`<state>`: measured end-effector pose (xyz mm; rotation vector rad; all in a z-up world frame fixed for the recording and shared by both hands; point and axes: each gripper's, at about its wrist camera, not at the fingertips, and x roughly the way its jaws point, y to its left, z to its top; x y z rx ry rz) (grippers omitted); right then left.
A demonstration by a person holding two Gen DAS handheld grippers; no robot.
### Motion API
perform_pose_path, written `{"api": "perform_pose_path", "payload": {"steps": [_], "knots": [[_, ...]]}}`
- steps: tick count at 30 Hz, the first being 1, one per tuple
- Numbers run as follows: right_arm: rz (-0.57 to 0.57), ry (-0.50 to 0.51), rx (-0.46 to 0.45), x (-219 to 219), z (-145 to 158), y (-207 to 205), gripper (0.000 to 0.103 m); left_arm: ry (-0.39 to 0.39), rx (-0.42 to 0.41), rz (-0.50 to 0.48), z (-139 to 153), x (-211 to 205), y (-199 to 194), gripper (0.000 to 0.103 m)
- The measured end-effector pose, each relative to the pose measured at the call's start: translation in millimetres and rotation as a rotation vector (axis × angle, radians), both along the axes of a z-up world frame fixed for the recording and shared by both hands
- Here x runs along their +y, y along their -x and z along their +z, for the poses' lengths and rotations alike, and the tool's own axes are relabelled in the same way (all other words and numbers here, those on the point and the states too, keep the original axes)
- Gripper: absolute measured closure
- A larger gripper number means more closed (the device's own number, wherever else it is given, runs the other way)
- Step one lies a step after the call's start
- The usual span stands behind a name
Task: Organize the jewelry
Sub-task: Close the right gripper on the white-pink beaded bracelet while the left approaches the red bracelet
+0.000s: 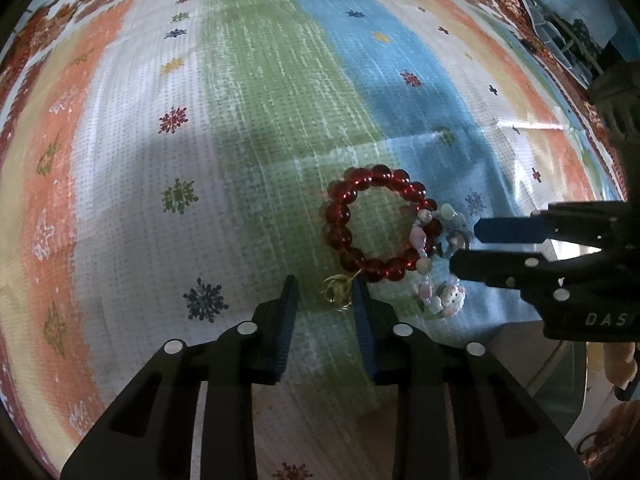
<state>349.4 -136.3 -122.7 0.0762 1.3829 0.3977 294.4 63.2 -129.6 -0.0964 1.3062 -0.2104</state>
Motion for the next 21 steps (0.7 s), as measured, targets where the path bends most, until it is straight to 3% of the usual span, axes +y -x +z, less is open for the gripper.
{"api": "perform_pose_path", "payload": {"steps": [3,9,16,21], "knots": [[-0.005,-0.013,0.003,-2.7,-0.5,-0.3,0.058,0.002,0.001,0.008,-1.2,1.9,-3.3,0.084],[-0.001,-0.017,0.012,-8.5,-1.4,1.0,0.08,0.003,0.005,-0.015,0.3,-0.2,-0.8,0.097],[0.003,-0.024,-0.001,-8.8,0.9,3.5,0.092,0.003,0.003,-0.023,1.8,-4.3,0.1,0.097],[-0.008,-0.044,-0.033,-16.2,15.6,4.7,0.094,0.017,-0.014,-0.018,9.3,-0.7,1.2,0.097]]}}
